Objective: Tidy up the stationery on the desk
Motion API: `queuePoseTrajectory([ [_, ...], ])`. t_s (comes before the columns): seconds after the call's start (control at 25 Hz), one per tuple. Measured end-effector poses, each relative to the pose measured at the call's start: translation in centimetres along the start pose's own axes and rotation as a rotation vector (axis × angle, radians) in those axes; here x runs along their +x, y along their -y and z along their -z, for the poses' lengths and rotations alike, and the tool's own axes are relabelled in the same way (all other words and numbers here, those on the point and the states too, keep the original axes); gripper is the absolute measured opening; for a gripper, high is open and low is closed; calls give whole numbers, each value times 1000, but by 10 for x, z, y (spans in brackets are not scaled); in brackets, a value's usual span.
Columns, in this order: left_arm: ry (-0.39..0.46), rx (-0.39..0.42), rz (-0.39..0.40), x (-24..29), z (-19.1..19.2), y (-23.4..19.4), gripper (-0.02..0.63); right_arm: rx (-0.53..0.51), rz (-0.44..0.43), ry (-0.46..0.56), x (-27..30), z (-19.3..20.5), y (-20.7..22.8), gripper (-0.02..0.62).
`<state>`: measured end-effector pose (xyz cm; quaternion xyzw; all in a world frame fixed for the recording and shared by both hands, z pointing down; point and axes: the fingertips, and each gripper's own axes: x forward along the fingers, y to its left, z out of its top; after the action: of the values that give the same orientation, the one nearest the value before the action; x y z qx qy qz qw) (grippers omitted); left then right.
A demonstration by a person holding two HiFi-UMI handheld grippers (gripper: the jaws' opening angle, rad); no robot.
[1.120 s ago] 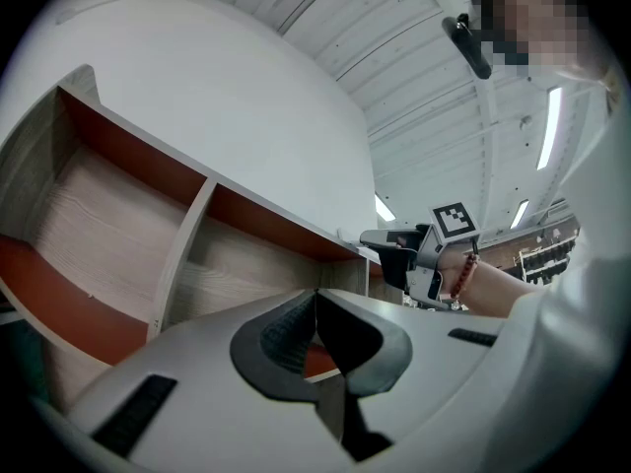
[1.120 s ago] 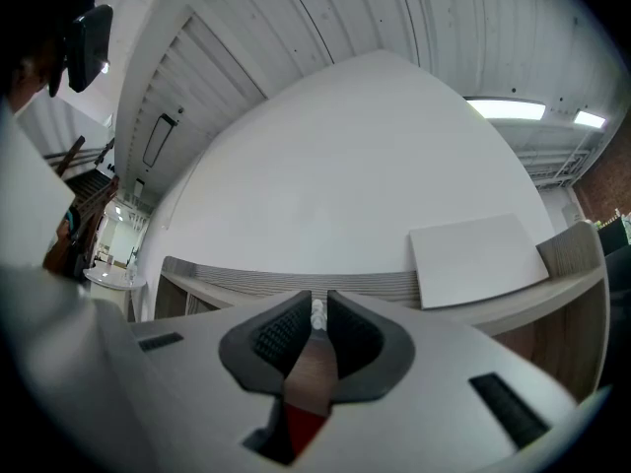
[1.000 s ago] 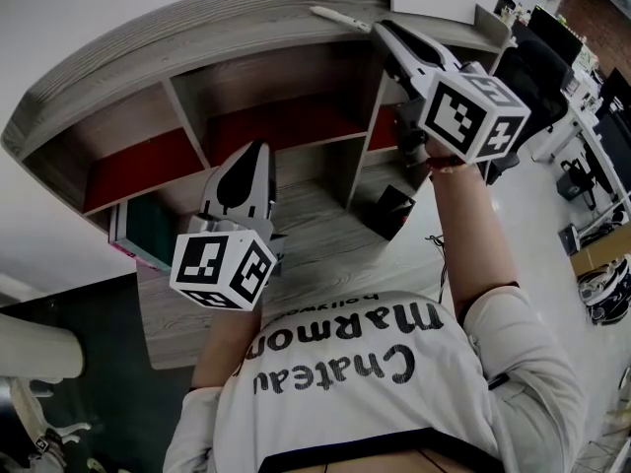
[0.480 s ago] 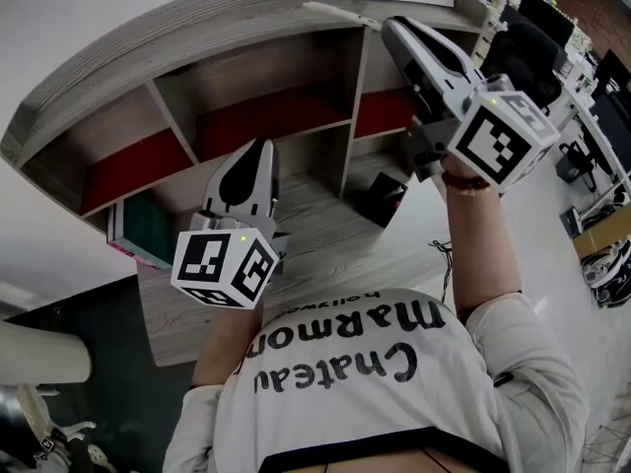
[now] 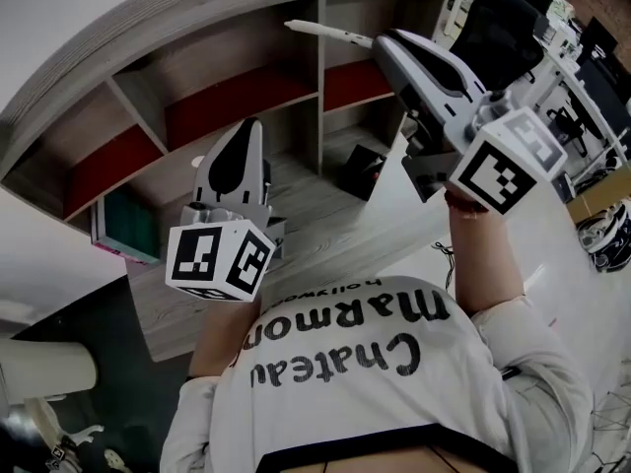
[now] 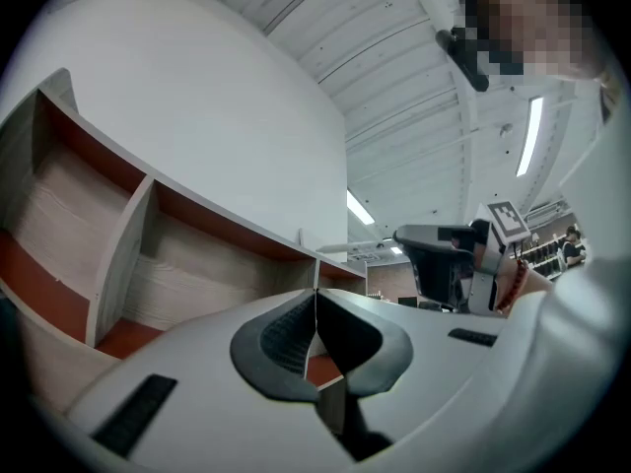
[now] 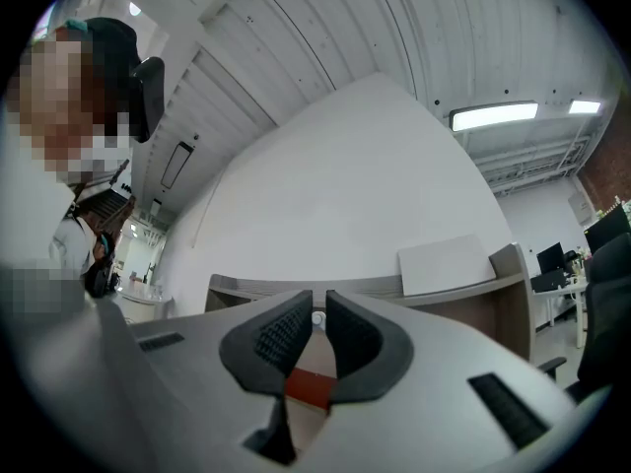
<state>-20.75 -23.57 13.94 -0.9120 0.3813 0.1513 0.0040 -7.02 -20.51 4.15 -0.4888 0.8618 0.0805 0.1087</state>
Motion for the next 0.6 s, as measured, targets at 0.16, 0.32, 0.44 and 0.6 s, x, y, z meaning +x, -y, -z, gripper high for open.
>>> queuePoseTrajectory([
  [0.16,29,-14,0,4,-8,12,17,12,38,-41,-22,12,2,52],
  [0.32,1,-48,33,12,8,18,17,36,84,-83,-36,32,6,52],
  [0.44,-36,-68,58,21,27,32,17,77,130,-91,-56,46,20,52],
  [0.6,-79,-83,72,29,45,43,17,136,184,-136,-81,71,39,52],
])
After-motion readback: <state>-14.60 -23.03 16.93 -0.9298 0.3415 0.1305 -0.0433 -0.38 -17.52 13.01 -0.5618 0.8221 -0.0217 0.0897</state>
